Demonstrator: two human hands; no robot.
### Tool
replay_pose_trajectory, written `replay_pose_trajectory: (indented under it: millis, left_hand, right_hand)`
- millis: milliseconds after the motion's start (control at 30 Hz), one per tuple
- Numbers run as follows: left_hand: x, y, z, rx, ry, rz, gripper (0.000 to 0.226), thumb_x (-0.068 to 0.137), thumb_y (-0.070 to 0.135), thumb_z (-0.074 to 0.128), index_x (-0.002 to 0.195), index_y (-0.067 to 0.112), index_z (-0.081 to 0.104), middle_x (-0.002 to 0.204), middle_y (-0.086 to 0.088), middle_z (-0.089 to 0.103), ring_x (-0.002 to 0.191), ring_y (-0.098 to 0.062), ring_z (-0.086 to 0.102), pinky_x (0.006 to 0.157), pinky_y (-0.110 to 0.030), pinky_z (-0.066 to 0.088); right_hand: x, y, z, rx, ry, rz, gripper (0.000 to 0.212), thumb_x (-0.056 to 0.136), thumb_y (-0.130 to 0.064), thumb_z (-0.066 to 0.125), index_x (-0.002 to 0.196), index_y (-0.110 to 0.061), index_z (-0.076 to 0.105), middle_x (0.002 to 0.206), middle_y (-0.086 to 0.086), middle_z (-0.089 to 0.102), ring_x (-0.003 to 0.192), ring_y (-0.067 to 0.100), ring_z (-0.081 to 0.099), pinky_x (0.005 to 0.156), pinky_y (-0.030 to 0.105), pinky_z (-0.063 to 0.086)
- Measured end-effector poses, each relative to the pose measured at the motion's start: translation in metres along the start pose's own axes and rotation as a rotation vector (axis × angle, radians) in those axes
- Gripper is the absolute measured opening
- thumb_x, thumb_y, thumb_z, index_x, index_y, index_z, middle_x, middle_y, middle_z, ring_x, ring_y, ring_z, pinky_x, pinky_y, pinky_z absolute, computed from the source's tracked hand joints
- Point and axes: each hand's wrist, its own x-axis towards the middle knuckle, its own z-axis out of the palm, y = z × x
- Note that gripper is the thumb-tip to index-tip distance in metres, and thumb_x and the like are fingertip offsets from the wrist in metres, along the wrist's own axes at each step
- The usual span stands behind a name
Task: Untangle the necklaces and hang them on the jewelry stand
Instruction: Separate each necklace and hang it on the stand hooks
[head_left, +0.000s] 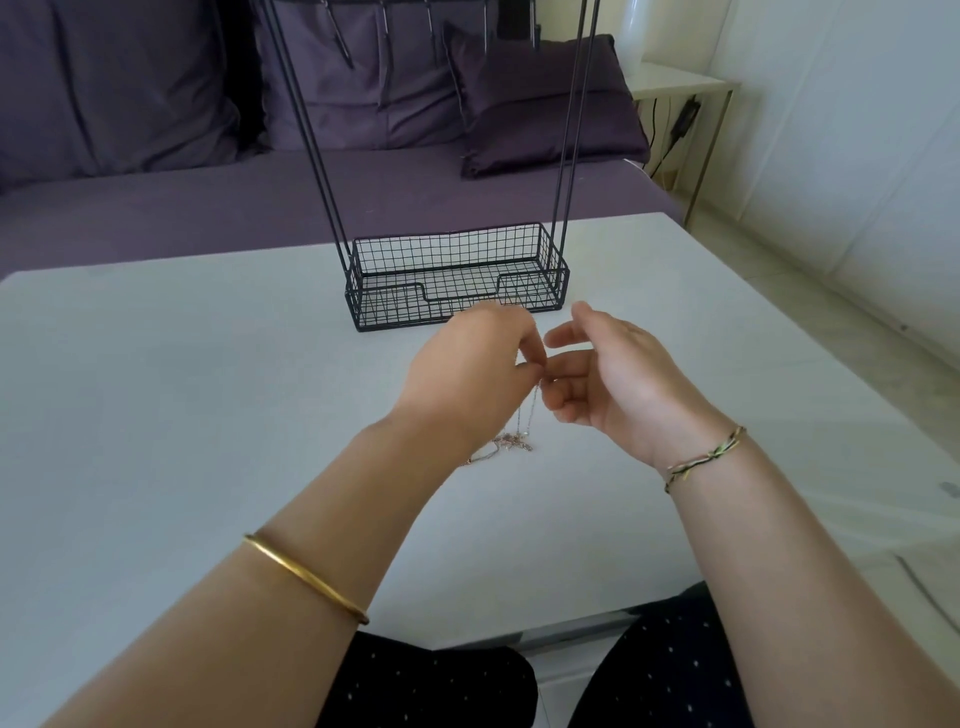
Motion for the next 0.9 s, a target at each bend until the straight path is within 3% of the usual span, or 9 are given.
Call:
replay_pose_trajectory:
  millis: [100,200,367,533,767,833,900]
  left_hand:
    - [0.001,0.0,-0.005,-0.324,-0.024,-0.225,0.004,0.084,0.021,0.067,0.082,0.017,0.068,0.058,0.012,0.042,0.051,-0.004,0.038,0.048,-0.02,0.029]
    - [0.004,-0.005,-0.013,-0.673,-0.065,-0.515,0.005,0.084,0.018,0.068,0.079,0.016,0.068,0.06,0.005,0.037,0.05,-0.01,0.032,0.047,-0.02,0.029]
    - [0.005,-0.012,-0.014,-1.068,-0.149,-0.803,0.024,0.084,0.008,0.065,0.067,0.016,0.05,0.055,0.005,0.028,0.043,-0.008,0.018,0.035,-0.015,0.015]
    - [0.006,-0.01,-0.014,-1.22,-0.249,-0.867,0.022,0.087,0.011,0.063,0.069,0.017,0.05,0.059,0.006,0.025,0.047,-0.006,0.016,0.036,-0.013,0.013]
    - [0.003,-0.014,-0.021,-1.197,-0.265,-0.834,0.019,0.093,0.022,0.058,0.083,0.01,0.068,0.057,0.007,0.027,0.043,-0.004,0.019,0.033,-0.012,0.016]
    - [0.003,-0.013,-0.021,-1.16,-0.27,-0.81,0.014,0.09,0.021,0.061,0.093,0.009,0.069,0.056,0.007,0.028,0.043,-0.005,0.019,0.032,-0.013,0.017]
    - [0.003,-0.013,-0.02,-1.102,-0.267,-0.77,0.026,0.085,0.017,0.067,0.11,0.007,0.067,0.056,0.007,0.03,0.044,-0.005,0.019,0.032,-0.013,0.018]
  right_hand:
    - [0.0,-0.001,-0.002,0.007,-0.047,0.059,0.019,0.097,-0.02,0.036,0.092,-0.007,0.048,0.059,0.016,0.064,0.041,0.02,0.045,0.043,0.024,0.035]
    - [0.0,-0.001,-0.004,-0.018,-0.093,0.081,0.008,0.092,-0.012,0.043,0.089,-0.008,0.049,0.058,0.013,0.062,0.041,0.017,0.045,0.043,0.024,0.036]
    - [0.001,0.004,-0.004,-0.15,-0.097,-0.067,0.004,0.086,-0.005,0.062,0.082,-0.007,0.063,0.055,0.001,0.052,0.043,0.009,0.04,0.045,0.019,0.034]
    - [0.002,0.006,-0.004,-0.188,-0.047,-0.197,0.013,0.085,-0.016,0.067,0.086,-0.004,0.067,0.056,-0.004,0.039,0.039,0.004,0.032,0.041,0.016,0.029]
    - [0.001,0.003,-0.007,-0.152,-0.057,-0.185,0.011,0.089,-0.016,0.062,0.082,-0.008,0.066,0.047,-0.009,0.029,0.041,0.008,0.022,0.043,0.02,0.018]
    - [0.001,0.003,-0.007,-0.135,-0.071,-0.189,0.012,0.09,-0.016,0.061,0.083,-0.008,0.065,0.049,-0.007,0.027,0.043,0.009,0.02,0.043,0.022,0.015]
    - [0.001,0.003,-0.007,-0.127,-0.078,-0.195,0.012,0.09,-0.017,0.06,0.083,-0.008,0.065,0.05,-0.006,0.025,0.044,0.009,0.018,0.044,0.023,0.013]
